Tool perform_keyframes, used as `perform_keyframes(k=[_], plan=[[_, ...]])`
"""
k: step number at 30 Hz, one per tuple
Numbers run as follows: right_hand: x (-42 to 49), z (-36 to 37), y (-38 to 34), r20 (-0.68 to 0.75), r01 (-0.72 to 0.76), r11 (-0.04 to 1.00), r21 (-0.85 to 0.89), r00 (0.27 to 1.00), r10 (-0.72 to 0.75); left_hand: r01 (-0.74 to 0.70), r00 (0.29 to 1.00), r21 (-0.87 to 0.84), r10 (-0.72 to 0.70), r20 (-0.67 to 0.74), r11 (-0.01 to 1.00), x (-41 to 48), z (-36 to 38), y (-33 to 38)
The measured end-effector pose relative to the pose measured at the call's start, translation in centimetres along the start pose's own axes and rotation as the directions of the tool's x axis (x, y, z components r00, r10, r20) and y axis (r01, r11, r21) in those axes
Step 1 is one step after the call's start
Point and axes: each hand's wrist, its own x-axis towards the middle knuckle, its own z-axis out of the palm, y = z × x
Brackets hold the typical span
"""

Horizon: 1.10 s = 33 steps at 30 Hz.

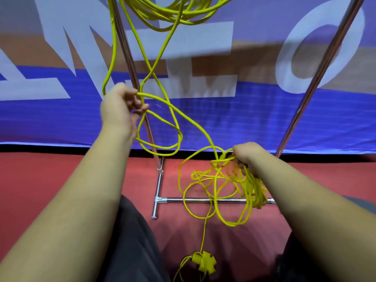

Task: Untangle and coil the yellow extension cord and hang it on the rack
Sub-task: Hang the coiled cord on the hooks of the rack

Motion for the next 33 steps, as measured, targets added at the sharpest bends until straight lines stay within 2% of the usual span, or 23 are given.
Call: perform_keyframes(k=[2, 3, 4, 5, 6, 7, 8, 9, 11, 13, 14, 15, 16, 19, 20, 23, 26, 28, 29, 31, 33], plan=[[0.7, -1.1, 0.8, -0.077, 0.030, 0.988, -0.154, 0.996, -0.043, -0.058, 0.994, 0.052, 0.063, -0.094, 0.997, 0.8, -1.4, 0.8], [0.6, -1.6, 1.0, -0.088, 0.055, 0.979, -0.198, 0.993, -0.074, -0.067, 0.990, 0.146, 0.084, -0.112, 0.987, 1.0, -1.8, 1.1], [0.7, -2.1, 1.0, -0.103, 0.062, 0.979, -0.192, 0.991, -0.083, -0.069, 0.991, 0.307, 0.102, -0.091, 0.949, 1.2, -2.0, 1.3], [0.8, -2.5, 0.9, -0.138, 0.077, 0.986, -0.149, 0.985, -0.098, -0.097, 0.992, 0.523, 0.123, -0.016, 0.847, 1.1, -2.2, 1.3], [0.8, -3.0, 0.8, -0.167, 0.107, 0.986, -0.124, 0.978, -0.127, -0.182, 0.983, 0.732, 0.137, 0.121, 0.657, 0.9, -2.3, 1.1], [0.4, -3.2, 0.6, -0.179, 0.125, 0.985, -0.119, 0.973, -0.145, -0.301, 0.953, 0.860, 0.113, 0.280, 0.411, 0.6, -2.3, 0.7], [0.4, -3.5, 0.3, -0.202, 0.137, 0.989, -0.053, 0.969, -0.145, -0.420, 0.907, 0.893, 0.036, 0.420, 0.163, 0.2, -2.3, 0.0], [0.1, -3.7, 0.1, -0.213, 0.149, 0.989, 0.023, 0.967, -0.140, -0.503, 0.862, 0.863, -0.091, 0.498, -0.047, -0.3, -2.1, -0.9], [-0.7, -3.8, -0.6, -0.186, 0.182, 0.972, 0.149, 0.971, -0.153, -0.586, 0.801, 0.751, -0.355, 0.482, -0.304, -1.0, -1.6, -3.0], [-1.7, -3.8, -1.3, -0.133, 0.205, 0.943, 0.263, 0.976, -0.175, -0.608, 0.781, 0.649, -0.492, 0.385, -0.457, -1.5, -1.1, -5.4], [-1.9, -3.8, -1.5, -0.100, 0.210, 0.931, 0.298, 0.977, -0.188, -0.619, 0.773, 0.613, -0.517, 0.367, -0.491, -1.5, -0.8, -6.5], [-2.2, -3.8, -1.7, -0.074, 0.220, 0.922, 0.318, 0.976, -0.207, -0.636, 0.758, 0.600, -0.539, 0.368, -0.485, -1.8, -0.2, -7.5], [-2.6, -3.8, -1.9, -0.046, 0.232, 0.914, 0.332, 0.972, -0.230, -0.660, 0.730, 0.623, -0.554, 0.400, -0.421, -2.0, 0.4, -8.6], [-3.8, -3.6, -2.4, 0.035, 0.251, 0.896, 0.366, 0.958, -0.283, -0.613, 0.631, 0.789, -0.623, 0.462, -0.035, -2.9, 2.4, -11.4], [-4.2, -3.6, -2.4, 0.058, 0.248, 0.886, 0.392, 0.955, -0.292, -0.602, 0.594, 0.797, -0.642, 0.484, 0.044, -3.2, 2.9, -12.4], [-4.9, -3.8, -2.5, 0.107, 0.241, 0.874, 0.423, 0.944, -0.312, -0.636, 0.499, 0.758, -0.671, 0.548, 0.146, -3.7, 3.7, -15.0], [-5.5, -4.4, -2.3, 0.119, 0.253, 0.864, 0.436, 0.935, -0.334, -0.505, 0.340, 0.806, -0.786, 0.516, 0.310, -4.1, 3.7, -16.1], [-5.8, -4.9, -2.2, 0.121, 0.252, 0.854, 0.455, 0.933, -0.339, -0.453, 0.258, 0.827, -0.840, 0.478, 0.331, -4.2, 3.6, -16.7], [-5.9, -5.3, -2.1, 0.120, 0.252, 0.852, 0.458, 0.933, -0.341, -0.502, 0.263, 0.815, -0.846, 0.463, 0.290, -4.2, 3.6, -16.9], [-6.0, -6.0, -1.8, 0.117, 0.262, 0.853, 0.451, 0.930, -0.348, -0.618, 0.331, 0.761, -0.813, 0.479, 0.196, -4.1, 3.6, -17.0], [-5.9, -6.8, -1.4, 0.115, 0.277, 0.859, 0.430, 0.927, -0.357, -0.590, 0.416, 0.787, -0.769, 0.485, 0.178, -3.6, 3.5, -16.7]])
